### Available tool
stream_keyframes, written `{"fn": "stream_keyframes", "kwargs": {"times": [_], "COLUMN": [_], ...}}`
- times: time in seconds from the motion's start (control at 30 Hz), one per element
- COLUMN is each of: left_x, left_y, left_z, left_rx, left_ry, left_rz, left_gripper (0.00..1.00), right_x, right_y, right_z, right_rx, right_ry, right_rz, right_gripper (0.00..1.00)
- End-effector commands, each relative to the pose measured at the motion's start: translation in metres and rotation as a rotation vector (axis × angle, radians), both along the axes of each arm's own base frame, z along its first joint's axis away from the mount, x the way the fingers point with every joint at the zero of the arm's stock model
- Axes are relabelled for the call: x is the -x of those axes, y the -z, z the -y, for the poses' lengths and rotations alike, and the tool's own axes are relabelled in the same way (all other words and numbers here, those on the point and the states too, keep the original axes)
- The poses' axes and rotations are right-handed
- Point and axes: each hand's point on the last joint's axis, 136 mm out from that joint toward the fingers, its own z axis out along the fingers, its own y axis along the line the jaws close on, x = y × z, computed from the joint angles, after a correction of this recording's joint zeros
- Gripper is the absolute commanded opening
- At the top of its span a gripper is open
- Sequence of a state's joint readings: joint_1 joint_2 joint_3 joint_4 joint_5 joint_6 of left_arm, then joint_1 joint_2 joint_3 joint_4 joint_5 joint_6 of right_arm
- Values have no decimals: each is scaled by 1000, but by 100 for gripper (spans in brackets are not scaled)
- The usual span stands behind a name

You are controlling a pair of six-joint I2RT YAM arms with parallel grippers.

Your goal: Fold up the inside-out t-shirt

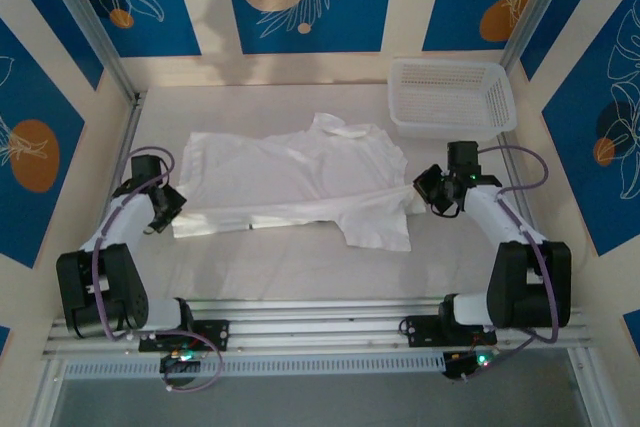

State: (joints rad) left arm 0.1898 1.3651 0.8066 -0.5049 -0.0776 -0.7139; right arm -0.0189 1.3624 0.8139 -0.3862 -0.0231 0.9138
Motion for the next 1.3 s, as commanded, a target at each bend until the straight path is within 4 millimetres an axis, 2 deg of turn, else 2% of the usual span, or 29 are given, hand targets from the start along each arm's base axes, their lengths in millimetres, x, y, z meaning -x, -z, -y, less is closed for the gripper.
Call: {"fn": "stream_keyframes", "kwargs": {"times": [0.0, 0.1, 0.2, 0.33, 0.43, 0.53, 0.7, 0.77, 0.83, 0.97, 1.07, 1.17, 1.27], "left_x": [-18, -17, -10, 2, 2, -2, -5, -6, -9, -8, 5, 13, 13], "left_y": [-10, -2, 13, 29, 29, 17, -37, -60, -77, -100, -101, -95, -91], "left_z": [-4, -10, -15, -17, -16, -14, -6, 6, 27, 97, 141, 159, 160], "left_rx": [1, -25, -42, -34, -32, -31, -34, -20, 8, 62, 50, 50, 39], "left_ry": [32, 22, -8, -49, -53, -29, 14, 62, 158, 473, 682, 766, 776], "left_rz": [45, 14, -45, -105, -91, -59, 95, 169, 235, 324, 327, 316, 304], "left_gripper": [0, 0, 0, 0, 0, 18, 39, 43, 43, 41, 41, 42, 43], "right_x": [-14, -21, -28, -36, -35, -26, -4, 14, 33, 82, 111, 128, 130], "right_y": [2, 11, 20, 28, 36, 35, -1, -7, -4, 25, 48, 65, 75], "right_z": [6, 8, 8, 0, -2, 1, 17, 20, 13, -13, -27, -34, -42], "right_rx": [40, 49, 58, 36, 27, 38, 119, 128, 106, 35, 42, 74, 73], "right_ry": [1, -4, -22, -82, -94, -78, -31, -20, -42, -101, -156, -195, -219], "right_rz": [24, 12, -1, -16, -41, -86, -27, -14, -26, -148, -252, -330, -358], "right_gripper": [0, 0, 0, 0, 7, 28, 55, 58, 58, 58, 58, 58, 55]}}
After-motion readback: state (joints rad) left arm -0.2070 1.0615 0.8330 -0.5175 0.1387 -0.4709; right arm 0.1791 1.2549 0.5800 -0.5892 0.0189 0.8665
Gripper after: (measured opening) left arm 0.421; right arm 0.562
